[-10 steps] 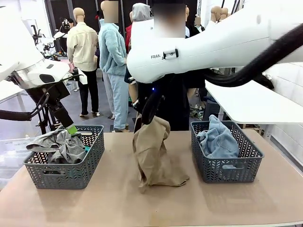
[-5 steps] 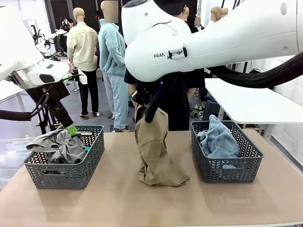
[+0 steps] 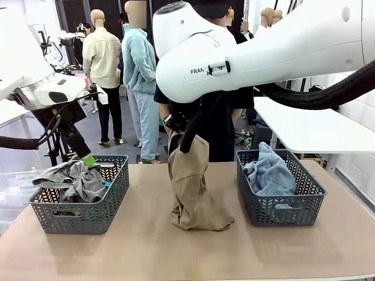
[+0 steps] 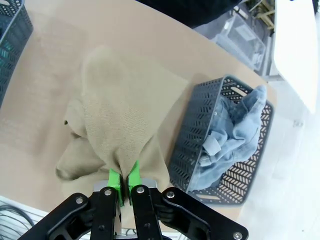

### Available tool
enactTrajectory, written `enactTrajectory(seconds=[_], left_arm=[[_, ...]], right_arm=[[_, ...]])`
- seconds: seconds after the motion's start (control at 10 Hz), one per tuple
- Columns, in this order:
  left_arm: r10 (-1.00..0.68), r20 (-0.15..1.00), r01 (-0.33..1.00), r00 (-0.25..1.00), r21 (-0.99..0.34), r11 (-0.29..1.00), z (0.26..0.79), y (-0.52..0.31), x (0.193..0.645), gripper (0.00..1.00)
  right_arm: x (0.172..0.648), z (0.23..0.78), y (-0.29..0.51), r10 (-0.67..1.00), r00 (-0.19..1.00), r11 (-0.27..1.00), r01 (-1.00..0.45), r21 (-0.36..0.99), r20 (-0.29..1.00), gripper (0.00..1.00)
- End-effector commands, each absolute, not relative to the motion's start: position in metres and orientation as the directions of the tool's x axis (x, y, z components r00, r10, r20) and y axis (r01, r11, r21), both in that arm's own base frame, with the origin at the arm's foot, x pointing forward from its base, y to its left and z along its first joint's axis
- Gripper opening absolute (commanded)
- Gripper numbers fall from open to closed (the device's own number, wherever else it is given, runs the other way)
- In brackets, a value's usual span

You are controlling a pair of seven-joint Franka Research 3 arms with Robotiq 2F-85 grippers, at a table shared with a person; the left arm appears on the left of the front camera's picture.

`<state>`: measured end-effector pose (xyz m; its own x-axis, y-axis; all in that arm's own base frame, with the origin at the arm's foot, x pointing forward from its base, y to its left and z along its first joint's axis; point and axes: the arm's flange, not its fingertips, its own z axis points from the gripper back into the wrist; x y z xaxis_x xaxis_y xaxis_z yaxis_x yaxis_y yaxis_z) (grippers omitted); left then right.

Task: Sort the tops and bottoms.
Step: Lift clothes from the center of the table with your right hand, then sort the clothes according to human instructions.

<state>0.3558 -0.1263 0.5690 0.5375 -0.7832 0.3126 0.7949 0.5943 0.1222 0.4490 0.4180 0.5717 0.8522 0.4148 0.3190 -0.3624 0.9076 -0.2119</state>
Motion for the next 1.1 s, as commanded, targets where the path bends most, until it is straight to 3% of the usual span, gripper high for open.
enactTrajectory(seconds=[0.0,1.0], left_arm=[[-0.794,0.307,0.805,0.525,0.124,0.58,0.5691,-0.1244,0.3549,1.0],[-0.794,0.307,0.805,0.525,0.124,0.58,0.5691,-0.1244,0.3549,1.0]], right_arm=[[0.4488,0.5752,0.4172,0.425,0.852,0.904,-0.382,-0.192,0.306,0.0],[0.4488,0.5752,0.4172,0.425,0.852,0.904,-0.382,-0.192,0.306,0.0]])
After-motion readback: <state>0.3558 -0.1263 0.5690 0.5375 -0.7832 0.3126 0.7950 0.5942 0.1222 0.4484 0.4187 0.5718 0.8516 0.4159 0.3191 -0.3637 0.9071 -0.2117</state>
